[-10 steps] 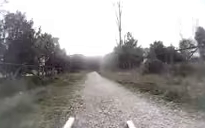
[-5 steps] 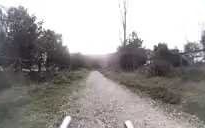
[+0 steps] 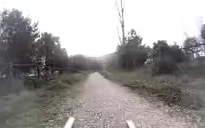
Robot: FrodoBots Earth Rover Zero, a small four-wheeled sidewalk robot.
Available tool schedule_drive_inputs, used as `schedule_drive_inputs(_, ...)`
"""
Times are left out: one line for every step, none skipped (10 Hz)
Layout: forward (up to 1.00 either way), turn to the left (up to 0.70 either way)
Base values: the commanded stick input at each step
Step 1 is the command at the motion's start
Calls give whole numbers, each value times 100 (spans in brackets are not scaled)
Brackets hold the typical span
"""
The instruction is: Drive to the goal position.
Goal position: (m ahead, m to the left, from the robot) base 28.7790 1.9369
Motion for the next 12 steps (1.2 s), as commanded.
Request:
schedule_drive_inputs(70, 0)
schedule_drive_inputs(70, 0)
schedule_drive_inputs(70, 0)
schedule_drive_inputs(70, 0)
schedule_drive_inputs(70, 0)
schedule_drive_inputs(70, 0)
schedule_drive_inputs(70, 0)
schedule_drive_inputs(70, 0)
schedule_drive_inputs(70, 0)
schedule_drive_inputs(70, 0)
schedule_drive_inputs(70, 0)
schedule_drive_inputs(70, 0)
